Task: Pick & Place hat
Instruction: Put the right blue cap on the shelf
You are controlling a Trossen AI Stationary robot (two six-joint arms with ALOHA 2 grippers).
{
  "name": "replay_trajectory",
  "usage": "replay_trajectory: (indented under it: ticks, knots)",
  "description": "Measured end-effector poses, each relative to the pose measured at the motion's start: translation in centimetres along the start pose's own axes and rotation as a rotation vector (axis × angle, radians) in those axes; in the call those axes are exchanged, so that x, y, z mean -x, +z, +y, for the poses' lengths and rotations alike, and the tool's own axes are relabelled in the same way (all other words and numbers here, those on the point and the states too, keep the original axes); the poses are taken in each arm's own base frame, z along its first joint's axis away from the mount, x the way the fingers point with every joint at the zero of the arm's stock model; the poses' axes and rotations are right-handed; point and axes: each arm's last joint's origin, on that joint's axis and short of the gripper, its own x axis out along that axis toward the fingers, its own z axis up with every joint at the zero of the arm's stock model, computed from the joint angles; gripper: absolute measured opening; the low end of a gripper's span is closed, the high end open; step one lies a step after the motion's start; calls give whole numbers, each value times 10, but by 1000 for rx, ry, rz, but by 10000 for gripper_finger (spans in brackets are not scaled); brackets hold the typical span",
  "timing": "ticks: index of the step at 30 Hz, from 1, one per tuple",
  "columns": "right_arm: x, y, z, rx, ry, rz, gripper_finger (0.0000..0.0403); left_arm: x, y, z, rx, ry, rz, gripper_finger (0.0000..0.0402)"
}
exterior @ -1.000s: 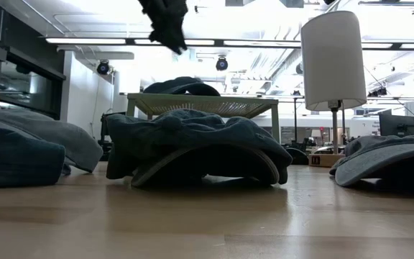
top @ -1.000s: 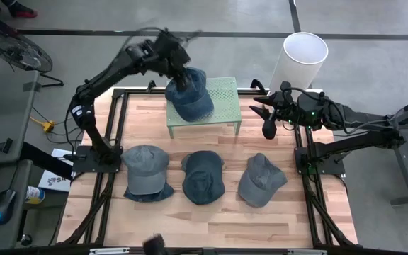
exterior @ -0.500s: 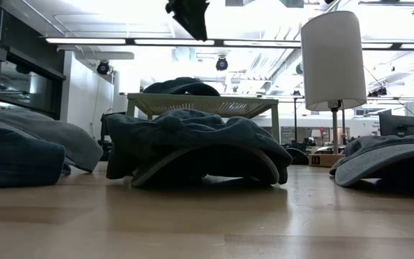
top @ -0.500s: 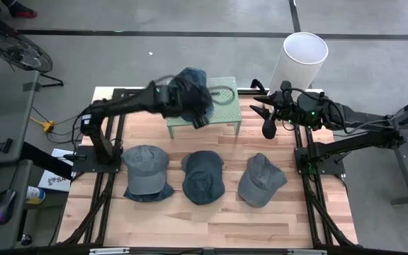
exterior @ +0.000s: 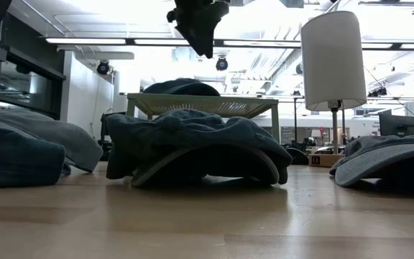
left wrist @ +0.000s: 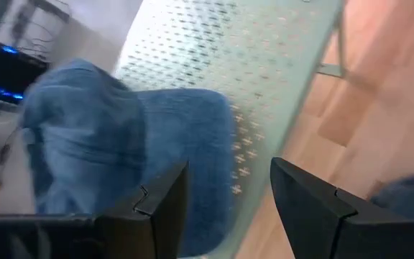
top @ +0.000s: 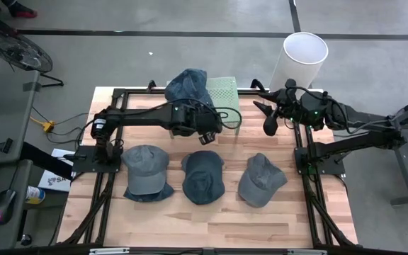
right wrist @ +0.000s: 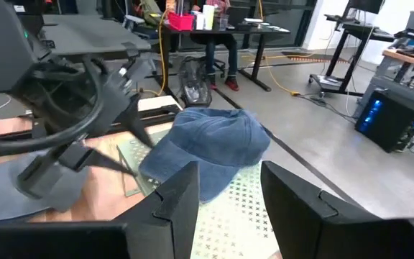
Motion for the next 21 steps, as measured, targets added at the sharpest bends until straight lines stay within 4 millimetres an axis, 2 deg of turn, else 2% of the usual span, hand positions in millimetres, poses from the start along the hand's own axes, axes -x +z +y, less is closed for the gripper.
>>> replay_trajectory:
  ticks: [4, 9, 12, 16, 19, 21]
  knots:
    - [7, -1, -3, 5, 2, 6, 142, 1, -4, -3, -27, -83, 23, 191]
    - [16, -3, -8, 14, 11, 24, 142, 19, -17, 12, 34, -127, 19, 191]
    - [21, -5, -10, 21, 13, 39, 142, 32, -28, 14, 108, -122, -32, 191]
    - [25, -7, -12, 27, 43, 53, 142, 49, -37, 11, 198, -196, -190, 191]
    - [27, -9, -12, 32, 59, 66, 142, 44, -51, 4, 239, -224, -223, 191]
    - [27, -10, -12, 37, 65, 76, 142, 33, -65, 0, 260, -202, -189, 191]
